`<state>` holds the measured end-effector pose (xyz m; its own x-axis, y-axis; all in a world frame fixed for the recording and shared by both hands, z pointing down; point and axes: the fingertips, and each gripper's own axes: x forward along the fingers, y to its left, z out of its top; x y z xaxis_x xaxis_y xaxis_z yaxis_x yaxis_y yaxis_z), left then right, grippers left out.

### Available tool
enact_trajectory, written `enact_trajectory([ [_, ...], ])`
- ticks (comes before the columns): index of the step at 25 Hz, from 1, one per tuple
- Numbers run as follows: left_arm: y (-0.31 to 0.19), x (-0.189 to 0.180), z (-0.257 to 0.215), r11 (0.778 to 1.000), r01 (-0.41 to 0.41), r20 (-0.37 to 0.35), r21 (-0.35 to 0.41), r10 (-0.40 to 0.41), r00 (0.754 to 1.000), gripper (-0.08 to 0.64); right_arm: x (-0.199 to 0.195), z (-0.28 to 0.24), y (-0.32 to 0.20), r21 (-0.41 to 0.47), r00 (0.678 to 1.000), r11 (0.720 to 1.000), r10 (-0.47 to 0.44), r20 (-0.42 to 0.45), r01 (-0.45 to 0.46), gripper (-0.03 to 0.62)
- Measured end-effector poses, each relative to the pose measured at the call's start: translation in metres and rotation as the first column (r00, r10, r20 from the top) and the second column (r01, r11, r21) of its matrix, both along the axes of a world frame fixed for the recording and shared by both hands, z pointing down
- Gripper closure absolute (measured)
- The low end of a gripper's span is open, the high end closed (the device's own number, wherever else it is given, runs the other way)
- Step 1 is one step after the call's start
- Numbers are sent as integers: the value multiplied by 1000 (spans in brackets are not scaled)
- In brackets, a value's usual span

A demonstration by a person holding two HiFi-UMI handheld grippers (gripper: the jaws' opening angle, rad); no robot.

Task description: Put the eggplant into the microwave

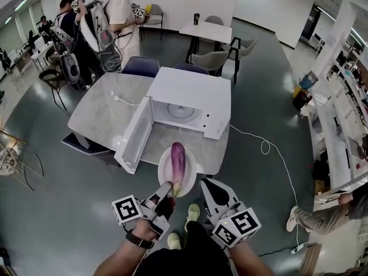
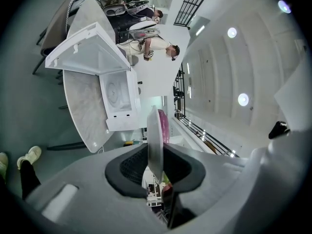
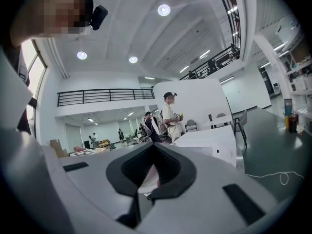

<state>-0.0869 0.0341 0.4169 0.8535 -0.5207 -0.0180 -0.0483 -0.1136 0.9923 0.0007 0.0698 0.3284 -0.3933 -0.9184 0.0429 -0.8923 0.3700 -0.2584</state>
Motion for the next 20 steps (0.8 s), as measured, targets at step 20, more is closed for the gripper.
enact_trajectory([
  [20,-153,56,53,993,118,15,-19,-117,993,479,51,13,-178,-21,982,982,-185,31,186,591],
])
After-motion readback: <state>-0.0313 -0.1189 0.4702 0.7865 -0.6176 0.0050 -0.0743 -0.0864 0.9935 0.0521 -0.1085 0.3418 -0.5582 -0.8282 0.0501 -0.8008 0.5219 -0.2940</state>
